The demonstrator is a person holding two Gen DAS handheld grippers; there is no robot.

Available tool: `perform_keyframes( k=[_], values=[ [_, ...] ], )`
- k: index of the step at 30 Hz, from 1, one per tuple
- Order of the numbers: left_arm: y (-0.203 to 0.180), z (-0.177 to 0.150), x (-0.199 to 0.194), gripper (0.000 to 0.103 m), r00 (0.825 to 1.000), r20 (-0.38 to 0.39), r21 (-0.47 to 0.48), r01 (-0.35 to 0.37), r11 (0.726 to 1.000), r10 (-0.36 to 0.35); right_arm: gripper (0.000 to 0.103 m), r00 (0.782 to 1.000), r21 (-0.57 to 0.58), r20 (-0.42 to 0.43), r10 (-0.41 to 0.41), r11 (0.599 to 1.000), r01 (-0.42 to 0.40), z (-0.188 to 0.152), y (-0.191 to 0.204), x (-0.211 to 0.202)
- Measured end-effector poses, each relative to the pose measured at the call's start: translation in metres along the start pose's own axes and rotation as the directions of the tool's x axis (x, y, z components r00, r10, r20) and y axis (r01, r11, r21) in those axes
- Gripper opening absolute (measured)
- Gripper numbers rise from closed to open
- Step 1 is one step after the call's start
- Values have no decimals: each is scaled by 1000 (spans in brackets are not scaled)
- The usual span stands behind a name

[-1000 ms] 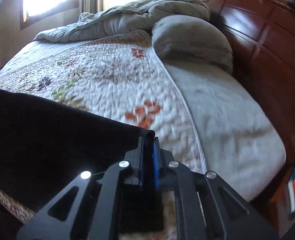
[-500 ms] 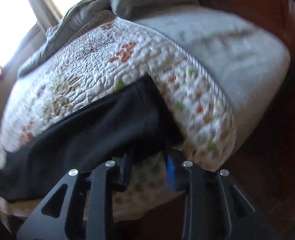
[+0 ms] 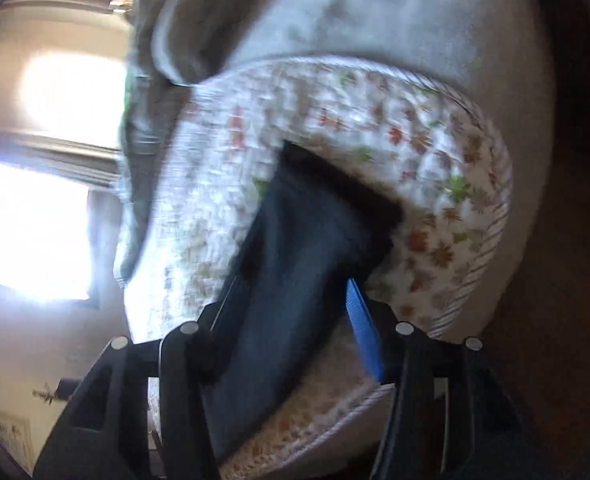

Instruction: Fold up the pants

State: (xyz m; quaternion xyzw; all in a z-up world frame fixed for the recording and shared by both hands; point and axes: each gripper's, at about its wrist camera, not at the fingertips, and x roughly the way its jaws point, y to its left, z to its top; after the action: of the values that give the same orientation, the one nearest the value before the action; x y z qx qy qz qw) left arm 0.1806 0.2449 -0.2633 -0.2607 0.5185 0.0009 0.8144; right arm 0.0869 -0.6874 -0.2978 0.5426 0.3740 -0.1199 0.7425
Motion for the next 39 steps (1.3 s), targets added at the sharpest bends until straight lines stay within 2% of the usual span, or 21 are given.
perform_keyframes(
  k=[3, 7, 9, 10, 11, 13, 15, 16, 17, 20, 22, 24, 25, 27, 29, 31, 35, 37, 39],
  values=[
    [-8, 7, 29, 94, 993, -94, 1, -77, 997, 77, 51, 999, 39, -10, -39, 998, 40, 1, -1, 4],
    [-9, 4, 43, 91, 984, -133, -10, -120, 993, 118, 51, 996, 80, 30, -83, 993, 81, 1, -10, -10],
    [-13, 1, 47, 72, 981, -139, 23, -132, 991, 134, 51, 997, 86, 22, -69, 994, 67, 2, -14, -10],
    [-16, 0, 48, 68, 979, -138, 30, -144, 989, 147, 51, 998, 78, 14, -63, 995, 62, 1, -14, -7],
    [-18, 0, 49, 58, 979, -132, 35, -154, 987, 157, 50, 999, 67, 17, -49, 997, 48, 2, -13, -6],
    [-17, 3, 50, 47, 980, -133, 30, -145, 989, 147, 41, 999, 34, 23, -23, 999, 23, 5, -9, -4],
    [-14, 4, 48, 39, 981, -129, 14, -145, 989, 146, 14, 997, -9, 40, -62, 998, 63, 7, 0, -5],
    [-13, 4, 47, 38, 981, -128, 9, -147, 989, 147, 11, 995, -50, 48, -86, 995, 88, 9, 9, -5],
    [-13, 4, 47, 37, 980, -128, 7, -152, 988, 151, 7, 989, -108, 59, -138, 984, 144, 9, 23, -4],
    [-13, 3, 51, 36, 978, -125, 1, -166, 986, 165, 5, 987, -237, 53, -150, 959, 158, 14, 67, 2],
    [-8, 1, 52, 36, 982, -112, -25, -155, 988, 152, 5, 992, -326, 85, -95, 938, 117, 16, 106, -9],
    [-3, -3, 48, 36, 991, -72, -50, -119, 992, 115, 5, 990, -362, 139, -35, 929, 83, 18, 121, -29],
    [0, -9, 43, 36, 994, -51, -50, -101, 994, 98, 5, 988, -355, 153, -21, 932, 75, 22, 120, -33],
    [4, -18, 39, 39, 998, -8, -41, -61, 997, 61, 5, 988, -308, 143, -51, 947, 94, 28, 91, -26],
    [9, -23, 35, 42, 1000, 9, -64, -22, 998, 22, 5, 990, -235, 91, -103, 964, 122, 30, 43, -2],
    [10, -24, 34, 44, 1000, 5, -74, -19, 997, 19, 6, 991, -165, 46, -129, 977, 135, 25, 2, 18],
    [-3, -26, 35, 51, 999, 8, -19, -50, 999, 50, 13, 995, -138, 75, -59, 988, 69, 19, -6, 7],
    [-5, -23, 37, 52, 999, 15, -21, -45, 999, 46, 17, 994, -143, 62, -90, 985, 98, 18, -3, 3],
    [-4, -21, 39, 54, 999, 22, -34, -38, 999, 39, 20, 984, -185, 76, -162, 967, 174, 17, 12, -10]
  ],
)
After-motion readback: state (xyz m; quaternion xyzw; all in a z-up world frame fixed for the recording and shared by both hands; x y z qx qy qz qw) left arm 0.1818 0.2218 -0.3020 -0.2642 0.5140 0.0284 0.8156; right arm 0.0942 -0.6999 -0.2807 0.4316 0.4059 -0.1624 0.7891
